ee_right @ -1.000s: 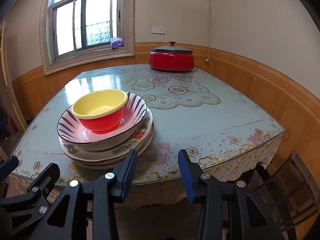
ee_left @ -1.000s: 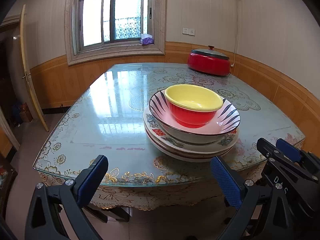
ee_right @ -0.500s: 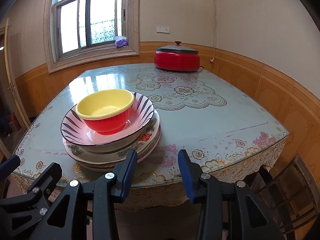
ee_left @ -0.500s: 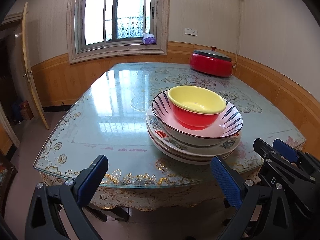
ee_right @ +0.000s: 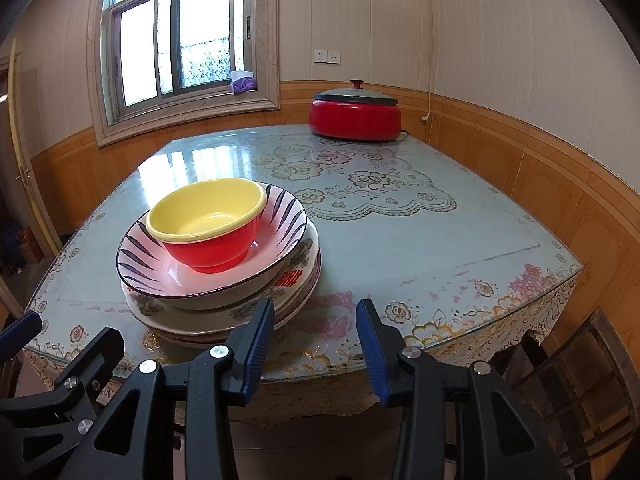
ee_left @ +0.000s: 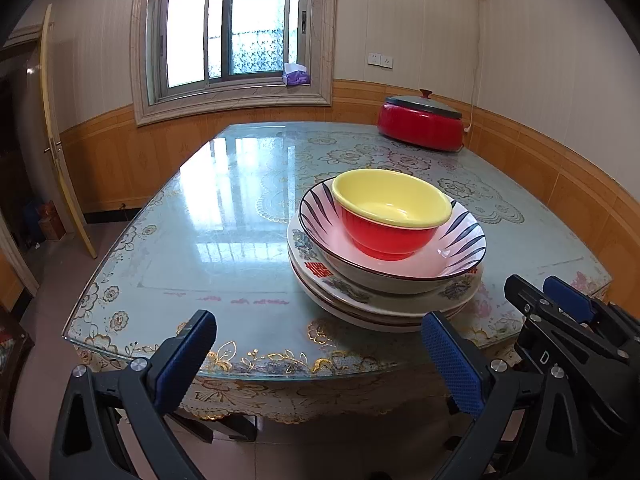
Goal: Organize plates and bowls
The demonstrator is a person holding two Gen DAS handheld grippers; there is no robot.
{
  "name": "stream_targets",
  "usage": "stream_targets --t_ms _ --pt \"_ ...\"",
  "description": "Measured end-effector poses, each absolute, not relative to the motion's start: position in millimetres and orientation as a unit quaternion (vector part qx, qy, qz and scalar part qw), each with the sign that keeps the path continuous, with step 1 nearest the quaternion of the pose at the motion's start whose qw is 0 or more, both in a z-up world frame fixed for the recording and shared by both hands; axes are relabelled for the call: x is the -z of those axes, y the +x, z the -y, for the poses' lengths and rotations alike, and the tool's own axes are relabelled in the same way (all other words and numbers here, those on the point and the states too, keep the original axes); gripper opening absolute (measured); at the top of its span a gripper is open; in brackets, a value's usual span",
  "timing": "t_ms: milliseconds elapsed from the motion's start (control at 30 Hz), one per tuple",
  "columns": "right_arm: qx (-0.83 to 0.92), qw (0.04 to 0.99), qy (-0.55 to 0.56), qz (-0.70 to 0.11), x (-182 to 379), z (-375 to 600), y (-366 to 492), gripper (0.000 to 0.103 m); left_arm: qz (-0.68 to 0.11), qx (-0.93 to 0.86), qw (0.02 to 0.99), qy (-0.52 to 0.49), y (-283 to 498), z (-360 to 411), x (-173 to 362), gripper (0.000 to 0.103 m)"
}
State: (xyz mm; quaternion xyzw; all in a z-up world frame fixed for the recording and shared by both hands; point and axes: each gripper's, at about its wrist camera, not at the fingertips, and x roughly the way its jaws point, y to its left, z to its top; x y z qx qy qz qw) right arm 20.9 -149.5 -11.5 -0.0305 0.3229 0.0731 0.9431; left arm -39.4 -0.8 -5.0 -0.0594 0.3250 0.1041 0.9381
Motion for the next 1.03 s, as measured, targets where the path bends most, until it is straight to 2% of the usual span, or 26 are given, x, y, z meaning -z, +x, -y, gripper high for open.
stream_targets --t_ms 800,1033 --pt "-0.087 0.939 -0.036 -0.33 17 138 32 0.043 -0.315 -0.123 0.939 -0.058 -34 -7 7 0.103" --pt "-0.094 0.939 -0.041 -0.329 19 132 35 0.043 -0.297 -0.124 0.945 -0.052 -36 -9 5 0.098"
